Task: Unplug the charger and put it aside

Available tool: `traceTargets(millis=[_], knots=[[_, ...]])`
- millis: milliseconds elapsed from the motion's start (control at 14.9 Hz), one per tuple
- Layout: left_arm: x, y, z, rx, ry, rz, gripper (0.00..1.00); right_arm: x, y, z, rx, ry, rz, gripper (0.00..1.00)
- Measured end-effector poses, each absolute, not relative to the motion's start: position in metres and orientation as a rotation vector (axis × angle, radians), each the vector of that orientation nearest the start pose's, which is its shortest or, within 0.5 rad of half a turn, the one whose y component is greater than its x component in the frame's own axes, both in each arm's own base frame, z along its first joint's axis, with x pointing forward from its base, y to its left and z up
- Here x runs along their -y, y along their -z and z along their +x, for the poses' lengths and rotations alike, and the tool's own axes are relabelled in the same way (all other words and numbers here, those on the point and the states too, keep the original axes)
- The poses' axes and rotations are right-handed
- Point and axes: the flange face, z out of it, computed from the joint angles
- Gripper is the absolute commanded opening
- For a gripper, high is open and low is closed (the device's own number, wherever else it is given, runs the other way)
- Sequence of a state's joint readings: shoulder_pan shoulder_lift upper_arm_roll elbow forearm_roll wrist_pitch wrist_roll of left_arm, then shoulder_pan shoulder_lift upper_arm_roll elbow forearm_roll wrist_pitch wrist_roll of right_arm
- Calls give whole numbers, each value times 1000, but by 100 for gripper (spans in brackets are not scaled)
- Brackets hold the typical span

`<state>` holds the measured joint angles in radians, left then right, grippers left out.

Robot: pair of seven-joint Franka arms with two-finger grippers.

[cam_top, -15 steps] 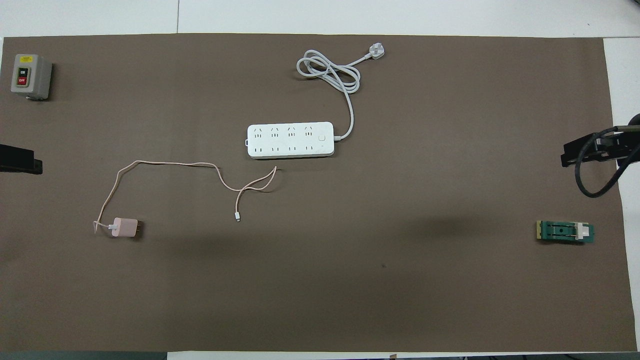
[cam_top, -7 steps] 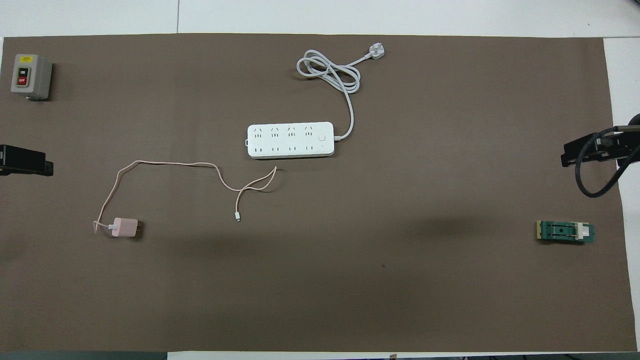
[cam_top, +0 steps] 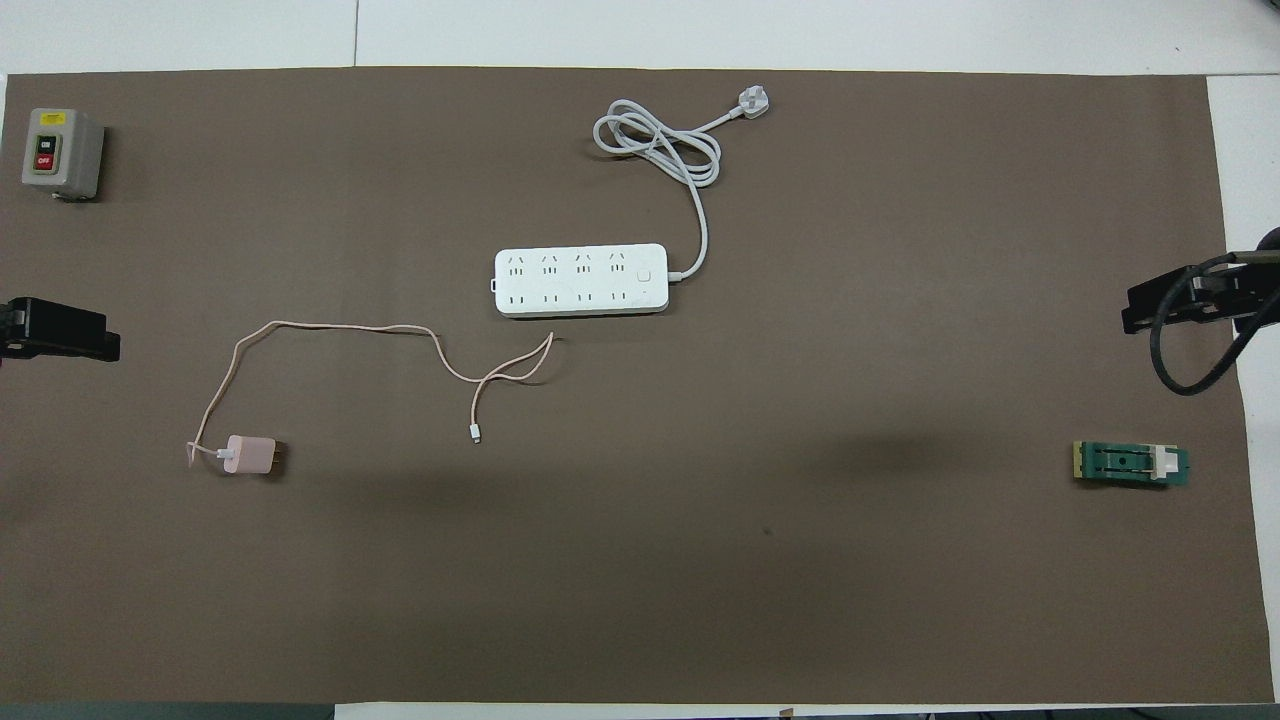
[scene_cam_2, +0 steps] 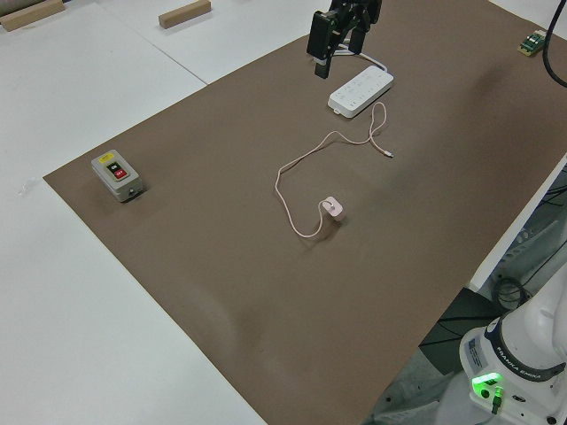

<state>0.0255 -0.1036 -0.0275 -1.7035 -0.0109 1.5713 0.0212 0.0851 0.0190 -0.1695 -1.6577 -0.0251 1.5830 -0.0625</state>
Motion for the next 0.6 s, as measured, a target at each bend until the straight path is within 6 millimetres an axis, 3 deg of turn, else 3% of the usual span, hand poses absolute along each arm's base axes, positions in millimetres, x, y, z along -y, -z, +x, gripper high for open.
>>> traceTargets(millis=[605], knots=[[6, -609, 516, -47, -98, -3148, 100, 49, -574, 554, -32, -151, -3159, 100]])
